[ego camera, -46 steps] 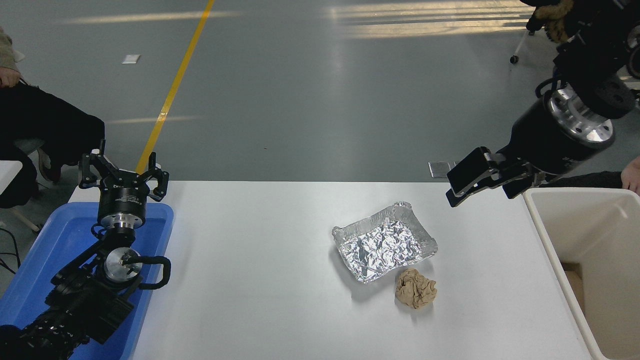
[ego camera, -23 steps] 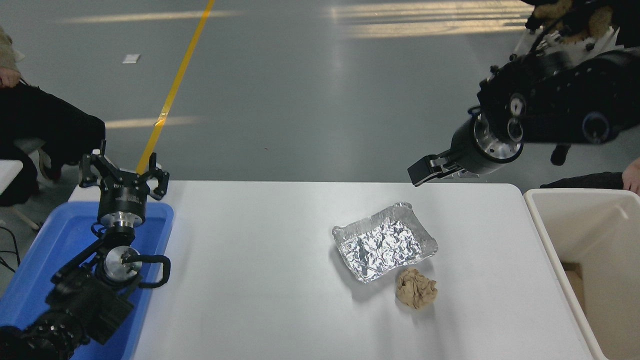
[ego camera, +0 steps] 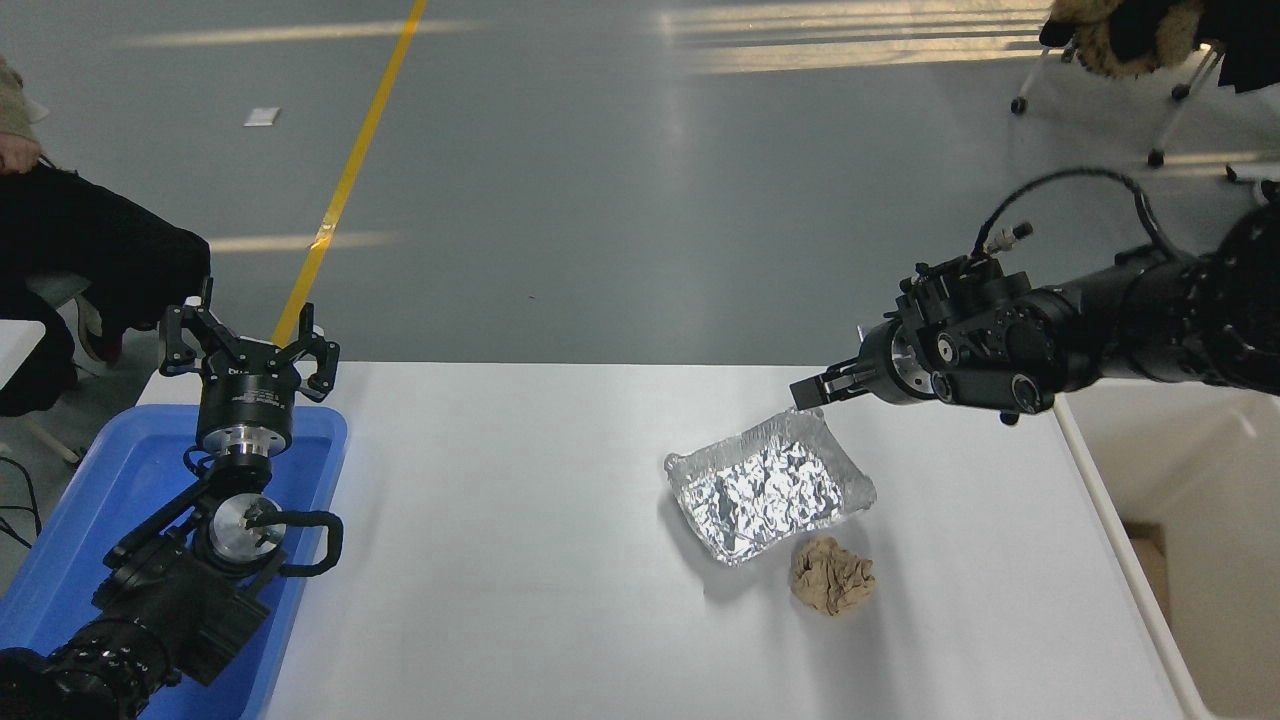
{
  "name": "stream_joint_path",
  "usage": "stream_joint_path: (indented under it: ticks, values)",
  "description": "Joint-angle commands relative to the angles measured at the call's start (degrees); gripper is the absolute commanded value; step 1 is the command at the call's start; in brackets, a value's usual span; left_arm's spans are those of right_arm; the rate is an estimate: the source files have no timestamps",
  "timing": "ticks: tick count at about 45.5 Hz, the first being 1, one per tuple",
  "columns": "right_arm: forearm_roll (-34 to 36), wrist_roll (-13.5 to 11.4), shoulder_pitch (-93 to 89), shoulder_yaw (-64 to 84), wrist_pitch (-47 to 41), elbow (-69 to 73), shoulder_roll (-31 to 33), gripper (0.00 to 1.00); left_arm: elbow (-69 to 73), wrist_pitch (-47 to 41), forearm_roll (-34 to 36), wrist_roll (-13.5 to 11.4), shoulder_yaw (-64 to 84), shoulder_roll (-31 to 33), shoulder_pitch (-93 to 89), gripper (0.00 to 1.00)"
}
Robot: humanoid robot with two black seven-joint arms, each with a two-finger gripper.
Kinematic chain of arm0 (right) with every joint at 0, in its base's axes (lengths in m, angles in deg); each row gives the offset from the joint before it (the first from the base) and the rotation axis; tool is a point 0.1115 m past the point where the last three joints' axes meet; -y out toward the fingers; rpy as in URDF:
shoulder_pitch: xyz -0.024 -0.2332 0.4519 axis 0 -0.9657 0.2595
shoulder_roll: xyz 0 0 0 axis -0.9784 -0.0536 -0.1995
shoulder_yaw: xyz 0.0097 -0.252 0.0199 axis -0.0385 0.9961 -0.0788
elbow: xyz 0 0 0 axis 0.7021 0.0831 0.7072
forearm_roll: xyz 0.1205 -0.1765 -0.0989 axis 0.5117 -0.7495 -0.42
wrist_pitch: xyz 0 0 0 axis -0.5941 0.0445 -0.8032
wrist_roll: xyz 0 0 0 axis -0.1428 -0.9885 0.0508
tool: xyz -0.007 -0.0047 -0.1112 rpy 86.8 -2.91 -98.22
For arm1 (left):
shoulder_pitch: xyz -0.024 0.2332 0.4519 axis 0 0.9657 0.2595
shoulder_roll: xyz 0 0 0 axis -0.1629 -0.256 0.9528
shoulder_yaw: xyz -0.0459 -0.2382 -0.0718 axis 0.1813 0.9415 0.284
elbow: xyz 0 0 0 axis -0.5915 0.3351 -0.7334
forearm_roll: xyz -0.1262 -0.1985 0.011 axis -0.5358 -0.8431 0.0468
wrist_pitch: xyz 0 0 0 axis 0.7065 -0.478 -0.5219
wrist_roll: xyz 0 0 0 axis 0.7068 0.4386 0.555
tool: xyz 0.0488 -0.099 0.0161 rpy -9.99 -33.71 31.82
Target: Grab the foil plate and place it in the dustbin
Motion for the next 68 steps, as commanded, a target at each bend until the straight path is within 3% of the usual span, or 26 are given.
stream_joint_path:
  ticks: [1, 21, 24, 29, 33, 38, 41, 62, 68]
  values:
    - [-2.5, -0.3, -10.2, -2.5, 2.6, -8.2, -1.2, 0.97, 0.0, 0.0, 0.0, 0.0, 0.1, 0.0, 0.0, 0.99]
    - [-4.5, -3.2, -19.7, -6.9, 2.9, -17.0, -4.1, 0.93, 0.0, 0.0, 0.0, 0.0, 0.1, 0.0, 0.0, 0.99]
    - [-4.5, -3.5, -20.4, -7.4, 2.9, -17.7, -4.1, 0.82, 0.0, 0.0, 0.0, 0.0, 0.1, 0.0, 0.0, 0.99]
    - [-4.6, -4.0, -20.4, -7.5, 2.9, -17.7, -4.1, 0.47, 0.0, 0.0, 0.0, 0.0, 0.1, 0.0, 0.0, 0.99]
    - [-4.5, -4.0, -20.5, -7.5, 2.7, -17.7, -4.1, 0.31, 0.0, 0.0, 0.0, 0.0, 0.1, 0.0, 0.0, 0.99]
    - [-4.4, -4.0, -21.4, -7.6, 2.7, -17.7, -4.1, 0.2, 0.0, 0.0, 0.0, 0.0, 0.1, 0.0, 0.0, 0.99]
    - [-4.1, -4.0, -21.6, -8.2, 2.8, -17.7, -4.1, 0.0, 0.0, 0.0, 0.0, 0.0, 0.1, 0.0, 0.0, 0.99]
    - [-3.7, -3.6, -14.7, -5.7, 2.2, -12.1, -3.9, 0.0, 0.0, 0.0, 0.0, 0.0, 0.0, 0.0, 0.0, 0.99]
    - [-1.8, -3.5, -1.9, -2.2, 2.0, 0.5, 3.3, 0.0, 0.0, 0.0, 0.0, 0.0, 0.0, 0.0, 0.0, 0.99]
